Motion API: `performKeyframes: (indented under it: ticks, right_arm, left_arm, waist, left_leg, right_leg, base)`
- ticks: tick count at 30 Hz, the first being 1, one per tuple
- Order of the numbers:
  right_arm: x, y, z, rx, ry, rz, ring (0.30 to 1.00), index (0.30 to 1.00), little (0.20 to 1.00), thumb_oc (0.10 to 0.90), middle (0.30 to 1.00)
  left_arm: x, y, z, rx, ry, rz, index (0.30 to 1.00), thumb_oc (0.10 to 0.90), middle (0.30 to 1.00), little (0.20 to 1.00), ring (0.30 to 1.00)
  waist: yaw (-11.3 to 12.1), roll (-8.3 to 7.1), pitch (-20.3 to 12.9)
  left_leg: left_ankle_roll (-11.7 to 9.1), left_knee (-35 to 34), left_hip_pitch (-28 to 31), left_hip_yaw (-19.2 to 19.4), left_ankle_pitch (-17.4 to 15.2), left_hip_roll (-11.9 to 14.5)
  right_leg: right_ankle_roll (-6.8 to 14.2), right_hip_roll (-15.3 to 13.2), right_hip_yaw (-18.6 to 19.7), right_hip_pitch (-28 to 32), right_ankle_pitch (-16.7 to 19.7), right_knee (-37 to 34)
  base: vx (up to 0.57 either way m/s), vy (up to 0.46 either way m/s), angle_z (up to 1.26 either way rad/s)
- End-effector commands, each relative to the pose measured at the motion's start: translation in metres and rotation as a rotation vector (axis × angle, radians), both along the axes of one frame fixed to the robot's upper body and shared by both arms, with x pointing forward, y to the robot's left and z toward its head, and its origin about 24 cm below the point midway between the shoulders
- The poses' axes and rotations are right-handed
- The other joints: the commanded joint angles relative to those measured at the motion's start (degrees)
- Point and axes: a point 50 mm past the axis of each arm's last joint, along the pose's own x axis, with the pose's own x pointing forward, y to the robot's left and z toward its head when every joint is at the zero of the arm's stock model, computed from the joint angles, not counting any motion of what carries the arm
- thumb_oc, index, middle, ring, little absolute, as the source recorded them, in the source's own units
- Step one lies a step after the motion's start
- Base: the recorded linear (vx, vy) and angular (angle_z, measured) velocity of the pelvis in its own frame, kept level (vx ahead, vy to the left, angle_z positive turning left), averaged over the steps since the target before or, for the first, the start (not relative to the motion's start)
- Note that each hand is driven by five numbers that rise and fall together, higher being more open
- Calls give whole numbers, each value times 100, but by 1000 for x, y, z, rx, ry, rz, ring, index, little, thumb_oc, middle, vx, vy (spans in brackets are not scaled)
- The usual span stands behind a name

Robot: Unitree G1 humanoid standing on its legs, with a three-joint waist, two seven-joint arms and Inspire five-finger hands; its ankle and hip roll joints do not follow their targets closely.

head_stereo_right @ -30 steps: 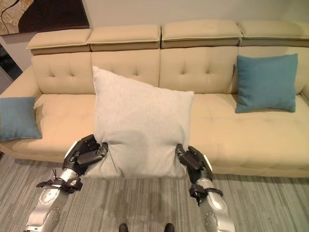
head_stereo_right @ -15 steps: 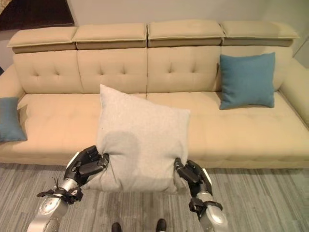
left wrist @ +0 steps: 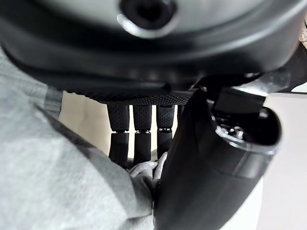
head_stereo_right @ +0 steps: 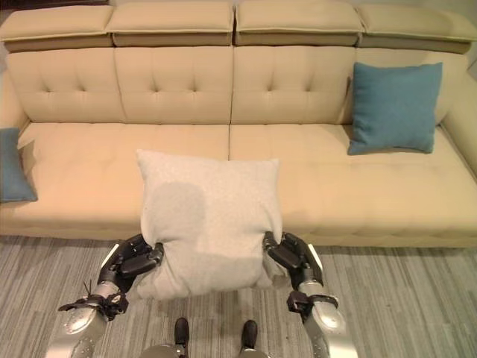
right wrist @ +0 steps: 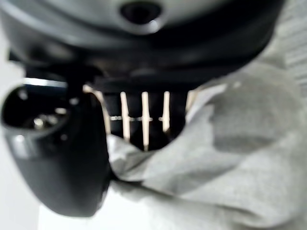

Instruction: Pick up all the scattered cushions and arrange them neatly on the sofa.

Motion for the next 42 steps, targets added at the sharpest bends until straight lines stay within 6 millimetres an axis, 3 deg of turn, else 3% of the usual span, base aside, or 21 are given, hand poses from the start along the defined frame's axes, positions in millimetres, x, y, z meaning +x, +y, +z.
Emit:
performKeyframes:
  ticks: [1, 4, 8, 11, 15, 19, 22, 23, 25, 27, 29, 32, 34, 38, 42]
  right_arm:
    - [41, 44, 97, 89, -538, 179, 300, 300, 300, 400, 300]
    - [44, 51, 99, 96, -543, 201, 300, 300, 300, 400, 300]
    - [42, 56, 98, 116, -545, 218, 300, 300, 300, 400, 300]
    - [42, 54, 97, 94, -538, 219, 300, 300, 300, 400, 300]
    - [43, 49, 96, 39, -525, 217, 300, 300, 300, 400, 300]
    - [41, 42, 93, 12, -507, 207, 300, 300, 300, 400, 300]
    - [37, 30, 90, -4, -494, 165, 300, 300, 300, 400, 300]
    - [36, 26, 90, -5, -493, 153, 300, 300, 300, 400, 300]
    - [36, 25, 91, 3, -496, 150, 300, 300, 300, 400, 300]
    - [36, 23, 90, 6, -488, 147, 300, 300, 300, 400, 300]
    - [35, 21, 89, -3, -481, 144, 300, 300, 300, 400, 300]
    - [35, 19, 89, -7, -478, 137, 300, 300, 300, 400, 300]
    - [36, 19, 87, -5, -469, 128, 300, 300, 300, 400, 300]
    - [37, 19, 86, -2, -467, 119, 300, 300, 300, 400, 300]
    - [38, 30, 85, 20, -466, 157, 300, 300, 300, 400, 300]
  left_arm:
    - [31, -25, 63, -26, -348, -144, 300, 400, 300, 300, 300]
    - [30, -21, 63, -5, -342, -140, 300, 400, 300, 300, 300]
    - [29, -20, 60, 8, -330, -148, 300, 400, 300, 300, 300]
    - [29, -25, 58, 0, -323, -168, 300, 400, 300, 300, 300]
    - [32, -30, 59, 0, -324, -182, 300, 400, 300, 300, 300]
    - [36, -36, 60, -13, -336, -201, 300, 400, 300, 300, 300]
    - [38, -44, 59, -35, -336, -223, 300, 400, 300, 300, 300]
    - [39, -46, 61, -41, -342, -226, 300, 400, 300, 300, 300]
    - [42, -48, 64, -45, -354, -234, 300, 400, 300, 300, 300]
    - [43, -48, 65, -52, -359, -233, 300, 400, 300, 300, 300]
    - [42, -48, 63, -49, -350, -234, 300, 400, 300, 300, 300]
    - [41, -48, 61, -46, -339, -237, 300, 400, 300, 300, 300]
    - [40, -48, 60, -39, -333, -239, 300, 400, 300, 300, 300]
    - [39, -47, 61, -33, -334, -231, 300, 400, 300, 300, 300]
    - [32, -39, 57, -21, -310, -215, 300, 400, 300, 300, 300]
  waist:
    - [150, -194, -627]
    - [166, -197, -554]
    - [62, -83, -451]
    - [-46, -28, -425]
    - [-164, -62, -395]
    - [-279, -112, -442]
    - [-386, -151, -507]
    - [-416, -187, -461]
    - [-459, -251, -363]
    - [-460, -311, -354]
    - [-432, -357, -378]
    - [-392, -349, -401]
    - [-309, -298, -413]
    - [-195, -288, -400]
    - [-65, -285, -595]
  left_leg:
    - [-116, 629, -389, -196, -533, 88]
    - [73, 666, -229, -125, -662, 23]
    - [264, 582, 46, -135, -803, -42]
    - [284, 432, 252, -254, -862, -113]
    - [248, 308, 457, -391, -960, -186]
    - [84, 322, 687, -592, -1155, -165]
    - [-203, 798, 565, -519, -1213, 71]
    - [-315, 1245, 324, -463, -1055, 192]
    - [-374, 2111, -241, -484, -852, 284]
    - [-321, 2261, -433, -367, -860, 365]
    - [-261, 2003, -555, -321, -960, 354]
    - [-227, 1564, -584, -403, -853, 276]
    - [-306, 880, -743, -527, -356, 214]
    - [-337, 646, -990, -545, -93, 195]
    - [-199, 550, -605, -440, -258, 148]
  right_leg:
    - [279, 61, -273, 611, -1168, 831]
    - [442, -159, -198, 256, -971, 1733]
    - [498, -148, 32, -329, -800, 2638]
    - [377, -4, 226, -482, -936, 2202]
    - [386, 46, 369, -747, -636, 1344]
    - [368, 172, 552, -652, -527, 1013]
    - [231, 218, 335, -328, -616, 790]
    - [174, 223, 269, -222, -637, 709]
    - [45, 266, 183, -101, -657, 589]
    - [-36, 322, 129, 34, -735, 451]
    - [-46, 327, 107, 149, -800, 358]
    - [-40, 389, 126, 217, -855, 327]
    - [-41, 529, 195, 386, -971, 279]
    - [-43, 613, 289, 563, -1098, 292]
    - [67, 472, 405, 733, -1283, 608]
  base:
    - [137, 209, -51]
    - [93, 166, -35]
    - [96, 153, -25]
    - [156, 40, 1]
    - [175, -58, 10]
    - [260, -165, 58]
    - [194, -221, 48]
    - [98, -218, 80]
    - [34, -197, 82]
    - [84, -154, 15]
    - [154, -70, 9]
    - [152, -3, -1]
    - [184, 28, -9]
    - [179, 57, -13]
    - [315, 229, -51]
